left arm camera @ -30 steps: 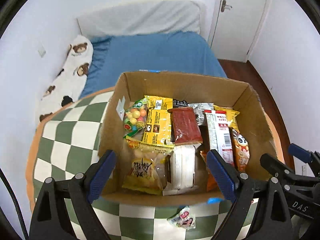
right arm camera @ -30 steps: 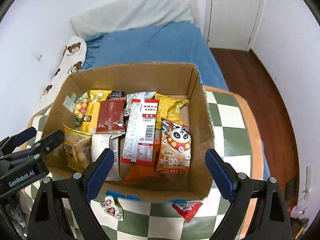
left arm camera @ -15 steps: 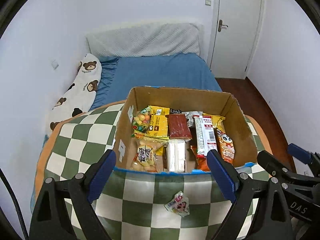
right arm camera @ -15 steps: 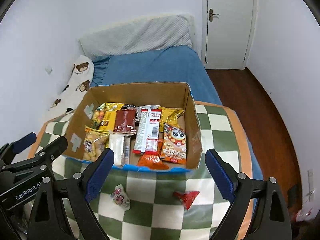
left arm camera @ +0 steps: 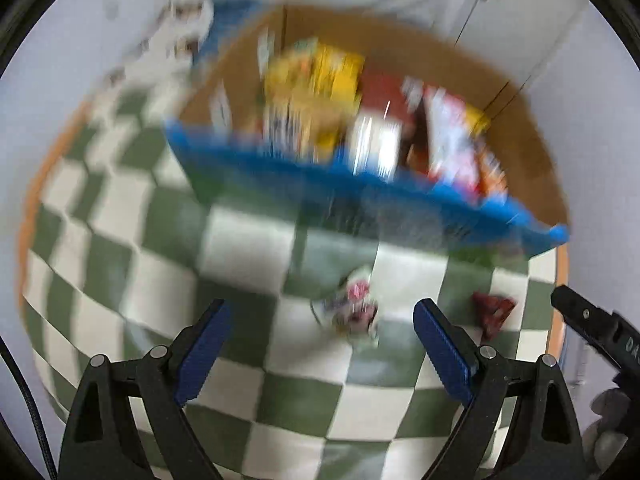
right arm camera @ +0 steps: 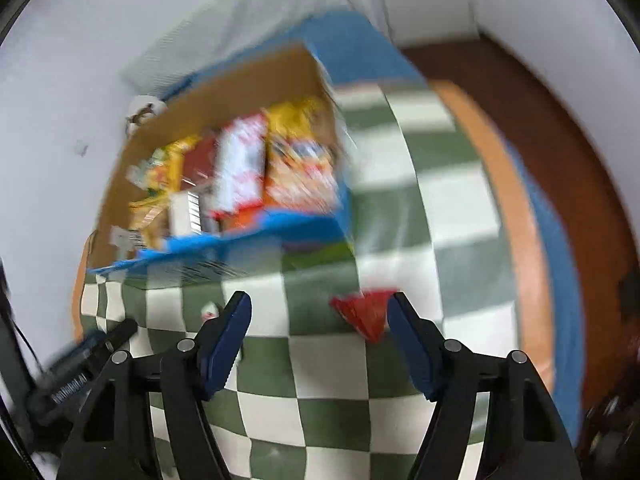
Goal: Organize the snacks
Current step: 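Lift both tools out of the box and move back over the snacks, then grasp the small clear packet with the left tool while the right tool grasps the red triangular packet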
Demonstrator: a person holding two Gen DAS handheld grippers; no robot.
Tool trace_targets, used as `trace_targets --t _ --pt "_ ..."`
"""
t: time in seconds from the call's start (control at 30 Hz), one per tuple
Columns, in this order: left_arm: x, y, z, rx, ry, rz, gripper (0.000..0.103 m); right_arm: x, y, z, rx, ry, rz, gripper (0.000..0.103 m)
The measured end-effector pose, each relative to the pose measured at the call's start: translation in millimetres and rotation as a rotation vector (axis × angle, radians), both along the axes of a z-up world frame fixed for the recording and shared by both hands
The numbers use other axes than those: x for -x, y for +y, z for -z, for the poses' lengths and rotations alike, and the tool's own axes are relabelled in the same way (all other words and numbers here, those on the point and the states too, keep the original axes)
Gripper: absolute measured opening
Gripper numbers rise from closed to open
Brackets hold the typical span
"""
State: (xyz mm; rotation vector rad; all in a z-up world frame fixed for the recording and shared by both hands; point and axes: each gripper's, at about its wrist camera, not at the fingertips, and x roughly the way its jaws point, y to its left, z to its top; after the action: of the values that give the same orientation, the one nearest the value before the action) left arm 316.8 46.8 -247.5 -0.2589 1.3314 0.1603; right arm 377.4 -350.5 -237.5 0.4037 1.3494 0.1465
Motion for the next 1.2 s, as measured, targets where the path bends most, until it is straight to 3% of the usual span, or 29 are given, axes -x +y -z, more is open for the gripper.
trace_targets --t 0.17,0.33,0.4,0.47,0.5,0.67,0.83,0.93,1.07,1.2 --pt "-1 7 57 0.185 0.143 -0.087 0.093 -11 -10 60 -0.082 0.119 0.069 0.073" --pt "-11 11 88 0.322 0.173 -0.195 0.093 -19 -8 86 -0.079 0.146 0.09 0.073" --pt "-16 8 96 0.317 0.178 -0.204 0.083 -21 -7 92 -0.066 0.148 0.088 0.066" --pt "-19 4 97 0.277 0.159 -0.185 0.063 -21 -4 96 -0.046 0.15 0.07 0.052" --pt "-19 1 96 0.255 0.156 -0.164 0.061 -20 -3 97 -0.046 0.15 0.061 0.052" --pt "-7 -12 94 0.176 0.161 -0.06 0.06 -4 13 98 -0.014 0.163 -0.035 0.05" --pt "29 -22 97 0.09 0.203 0.065 0.06 31 38 102 -0.01 0.208 -0.151 0.05" --pt "46 -22 104 0.095 0.232 0.102 0.061 50 55 108 0.004 0.226 -0.212 0.05" --pt "45 -22 117 0.131 0.258 0.11 0.065 58 61 118 -0.009 0.274 -0.202 0.065" --pt "38 -24 123 0.104 0.266 0.148 0.069 63 65 117 0.006 0.273 -0.206 0.07"
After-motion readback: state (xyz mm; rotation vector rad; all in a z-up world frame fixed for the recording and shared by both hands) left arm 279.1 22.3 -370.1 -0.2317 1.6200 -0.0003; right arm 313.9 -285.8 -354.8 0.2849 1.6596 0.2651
